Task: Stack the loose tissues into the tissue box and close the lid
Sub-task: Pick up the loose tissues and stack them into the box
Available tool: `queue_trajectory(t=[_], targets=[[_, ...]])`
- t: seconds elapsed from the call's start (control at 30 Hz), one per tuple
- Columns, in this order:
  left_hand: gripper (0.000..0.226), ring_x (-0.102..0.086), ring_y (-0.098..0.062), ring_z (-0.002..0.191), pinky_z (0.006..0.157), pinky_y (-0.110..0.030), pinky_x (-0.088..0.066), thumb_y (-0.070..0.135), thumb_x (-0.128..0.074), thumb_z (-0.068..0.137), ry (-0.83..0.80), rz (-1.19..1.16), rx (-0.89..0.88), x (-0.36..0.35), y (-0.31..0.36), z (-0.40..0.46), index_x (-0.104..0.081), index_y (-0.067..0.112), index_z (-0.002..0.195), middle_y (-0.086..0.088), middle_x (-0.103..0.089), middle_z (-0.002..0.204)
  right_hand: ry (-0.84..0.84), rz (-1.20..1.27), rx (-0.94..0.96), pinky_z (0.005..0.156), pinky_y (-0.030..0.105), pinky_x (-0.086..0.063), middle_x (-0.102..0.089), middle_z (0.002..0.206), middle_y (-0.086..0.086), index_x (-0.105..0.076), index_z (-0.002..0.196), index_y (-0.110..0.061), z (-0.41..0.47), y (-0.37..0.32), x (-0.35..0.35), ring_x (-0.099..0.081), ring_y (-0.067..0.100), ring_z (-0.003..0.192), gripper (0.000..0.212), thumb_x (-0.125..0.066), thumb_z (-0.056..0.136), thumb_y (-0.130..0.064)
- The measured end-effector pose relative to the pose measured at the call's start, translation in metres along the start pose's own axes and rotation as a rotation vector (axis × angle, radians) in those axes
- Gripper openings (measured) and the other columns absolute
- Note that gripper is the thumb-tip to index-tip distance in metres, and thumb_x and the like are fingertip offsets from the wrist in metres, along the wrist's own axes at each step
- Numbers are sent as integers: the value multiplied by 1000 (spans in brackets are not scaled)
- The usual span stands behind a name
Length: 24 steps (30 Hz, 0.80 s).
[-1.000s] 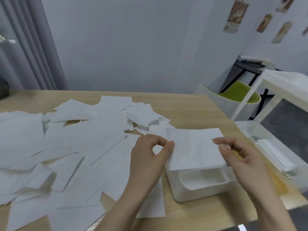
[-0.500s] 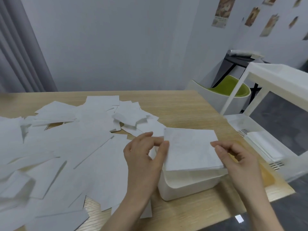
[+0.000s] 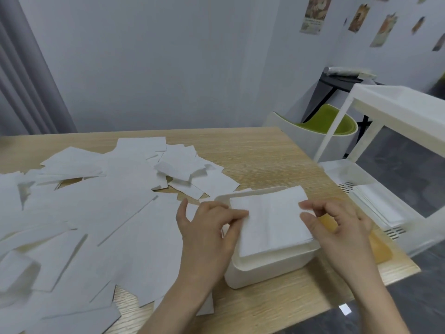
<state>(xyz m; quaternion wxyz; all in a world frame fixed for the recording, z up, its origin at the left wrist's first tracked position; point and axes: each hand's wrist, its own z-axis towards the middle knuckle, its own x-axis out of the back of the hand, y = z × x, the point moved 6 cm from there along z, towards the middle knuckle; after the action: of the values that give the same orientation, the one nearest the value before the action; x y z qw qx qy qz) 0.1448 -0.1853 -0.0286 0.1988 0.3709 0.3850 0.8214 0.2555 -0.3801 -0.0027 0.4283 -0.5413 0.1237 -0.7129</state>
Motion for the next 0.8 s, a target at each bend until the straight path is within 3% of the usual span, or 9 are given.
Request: queue_trajectory(t=[0.13,0.27,0.4,0.5,0.63,0.8], targets=[[29,-52,3,94,114,-42,2,37,-45,84,-72,284,-103,-8,-1,1,-74,37,78,22,-60,64,-38,-164,104,95,28,-14,-56,77,-26,-73,83,-29,-3,-5,-7,-24,-33,103,17,-73,83,-12],[21,-61,-4,90,115,-44,9,28,-58,78,-148,500,-126,-11,2,7,-72,34,65,18,-56,53,-79,-248,169,94,17,-10,-54,72,-25,-73,80,-33,-1,-3,-12,-26,-31,105,25,-73,81,-8],[28,-37,6,126,98,-39,43,27,-48,98,-325,570,-27,-14,5,10,-75,33,99,14,-68,83,-123,-280,158,103,16,1,-56,73,-26,-72,82,-39,3,3,-15,-35,-23,105,25,-72,84,-14],[30,-29,8,132,92,-37,46,28,-45,100,-352,544,-11,-15,3,10,-73,34,106,15,-68,91,-150,-264,138,105,18,4,-58,77,-23,-71,84,-41,2,2,-16,-31,-26,107,26,-70,86,-15],[29,-29,10,131,93,-36,46,30,-45,100,-353,521,-26,-16,0,9,-73,35,106,15,-67,88,-142,-187,97,105,19,6,-54,81,-24,-74,89,-30,0,-1,-10,-7,-43,100,20,-68,87,-11],[30,-31,10,129,92,-34,46,34,-45,99,-358,508,-30,-15,-3,8,-74,28,96,11,-67,82,-160,-164,77,107,24,3,-54,82,-24,-73,89,-30,0,-1,-10,-6,-44,99,19,-70,86,-12]])
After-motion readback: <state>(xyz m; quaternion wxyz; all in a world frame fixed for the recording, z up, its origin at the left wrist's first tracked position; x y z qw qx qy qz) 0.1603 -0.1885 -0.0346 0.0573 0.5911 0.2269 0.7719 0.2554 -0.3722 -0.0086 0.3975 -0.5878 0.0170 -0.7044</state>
